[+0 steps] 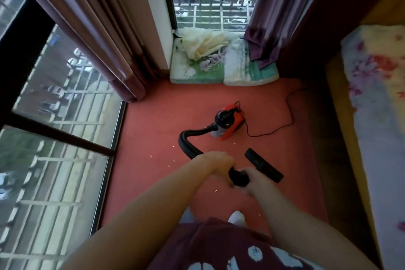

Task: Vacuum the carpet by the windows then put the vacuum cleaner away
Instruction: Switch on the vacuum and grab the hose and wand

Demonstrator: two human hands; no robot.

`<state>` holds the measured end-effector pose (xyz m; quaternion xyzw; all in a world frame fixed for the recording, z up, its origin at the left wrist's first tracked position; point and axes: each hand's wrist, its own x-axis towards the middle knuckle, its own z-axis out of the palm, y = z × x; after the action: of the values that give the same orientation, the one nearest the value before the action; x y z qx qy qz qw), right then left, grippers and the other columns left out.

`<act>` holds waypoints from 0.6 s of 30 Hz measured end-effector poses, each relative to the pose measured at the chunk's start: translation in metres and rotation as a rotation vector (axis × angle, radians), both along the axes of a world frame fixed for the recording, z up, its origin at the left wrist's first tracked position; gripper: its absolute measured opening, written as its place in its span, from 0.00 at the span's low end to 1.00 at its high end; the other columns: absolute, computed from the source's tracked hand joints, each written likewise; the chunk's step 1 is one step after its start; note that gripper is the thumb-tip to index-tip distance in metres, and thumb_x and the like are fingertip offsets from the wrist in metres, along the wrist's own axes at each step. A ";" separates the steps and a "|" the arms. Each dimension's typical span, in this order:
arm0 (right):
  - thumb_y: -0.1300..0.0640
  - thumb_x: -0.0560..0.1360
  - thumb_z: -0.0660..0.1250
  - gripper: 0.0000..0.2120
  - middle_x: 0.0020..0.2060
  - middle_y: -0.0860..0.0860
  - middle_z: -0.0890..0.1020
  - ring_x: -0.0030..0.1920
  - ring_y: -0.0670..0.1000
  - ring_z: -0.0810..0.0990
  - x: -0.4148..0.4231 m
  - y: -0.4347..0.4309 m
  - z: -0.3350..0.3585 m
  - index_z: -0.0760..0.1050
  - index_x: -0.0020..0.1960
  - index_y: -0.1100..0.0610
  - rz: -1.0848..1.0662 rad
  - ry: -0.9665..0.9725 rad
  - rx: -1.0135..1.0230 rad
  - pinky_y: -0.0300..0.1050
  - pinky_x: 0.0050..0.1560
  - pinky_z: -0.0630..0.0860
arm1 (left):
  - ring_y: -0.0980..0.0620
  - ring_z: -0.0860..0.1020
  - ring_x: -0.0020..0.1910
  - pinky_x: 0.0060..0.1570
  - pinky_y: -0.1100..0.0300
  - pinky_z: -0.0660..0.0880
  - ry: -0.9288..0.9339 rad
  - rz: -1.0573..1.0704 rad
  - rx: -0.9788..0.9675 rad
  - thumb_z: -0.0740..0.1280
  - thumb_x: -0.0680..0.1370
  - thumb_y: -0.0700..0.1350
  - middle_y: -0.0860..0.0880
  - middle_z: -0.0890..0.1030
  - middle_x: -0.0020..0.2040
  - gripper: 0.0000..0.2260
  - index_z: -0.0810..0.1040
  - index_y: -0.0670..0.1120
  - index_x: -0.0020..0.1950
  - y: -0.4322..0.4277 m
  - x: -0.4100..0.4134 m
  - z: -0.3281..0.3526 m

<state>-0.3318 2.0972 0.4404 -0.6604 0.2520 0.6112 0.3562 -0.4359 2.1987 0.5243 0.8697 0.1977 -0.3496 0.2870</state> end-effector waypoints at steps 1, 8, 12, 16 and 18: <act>0.65 0.78 0.60 0.13 0.51 0.62 0.80 0.42 0.58 0.81 -0.005 0.007 0.003 0.72 0.62 0.66 -0.043 -0.010 -0.001 0.49 0.30 0.80 | 0.48 0.78 0.45 0.41 0.54 0.75 -0.016 -0.016 0.002 0.72 0.73 0.59 0.49 0.80 0.46 0.18 0.80 0.46 0.54 0.010 -0.004 0.000; 0.65 0.77 0.60 0.04 0.39 0.58 0.78 0.38 0.56 0.79 -0.070 0.068 0.019 0.73 0.47 0.64 -0.185 -0.101 -0.018 0.48 0.30 0.76 | 0.50 0.76 0.42 0.38 0.57 0.70 -0.120 -0.086 -0.035 0.71 0.74 0.56 0.50 0.78 0.43 0.16 0.79 0.46 0.53 0.082 -0.063 -0.003; 0.62 0.74 0.62 0.17 0.49 0.60 0.79 0.40 0.58 0.79 -0.110 0.087 -0.010 0.72 0.62 0.65 -0.300 -0.205 -0.095 0.50 0.34 0.74 | 0.48 0.77 0.44 0.41 0.55 0.73 -0.088 -0.140 -0.105 0.73 0.73 0.57 0.47 0.80 0.46 0.19 0.79 0.45 0.55 0.115 -0.096 -0.003; 0.62 0.72 0.64 0.15 0.49 0.60 0.81 0.44 0.59 0.82 -0.134 0.091 -0.014 0.73 0.58 0.65 -0.429 -0.162 -0.102 0.48 0.34 0.76 | 0.51 0.74 0.42 0.39 0.58 0.69 -0.091 -0.242 -0.121 0.73 0.74 0.56 0.52 0.75 0.42 0.17 0.79 0.46 0.55 0.133 -0.102 0.002; 0.64 0.74 0.62 0.11 0.46 0.60 0.80 0.42 0.60 0.81 -0.141 0.095 0.000 0.73 0.55 0.63 -0.537 -0.151 -0.088 0.49 0.31 0.77 | 0.51 0.74 0.42 0.39 0.57 0.71 -0.089 -0.287 -0.140 0.72 0.74 0.57 0.51 0.76 0.42 0.17 0.79 0.45 0.53 0.139 -0.097 0.002</act>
<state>-0.4723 2.1927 0.4401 -0.6286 0.4170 0.4324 0.4941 -0.5326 2.3380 0.5260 0.8814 0.0337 -0.3611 0.3027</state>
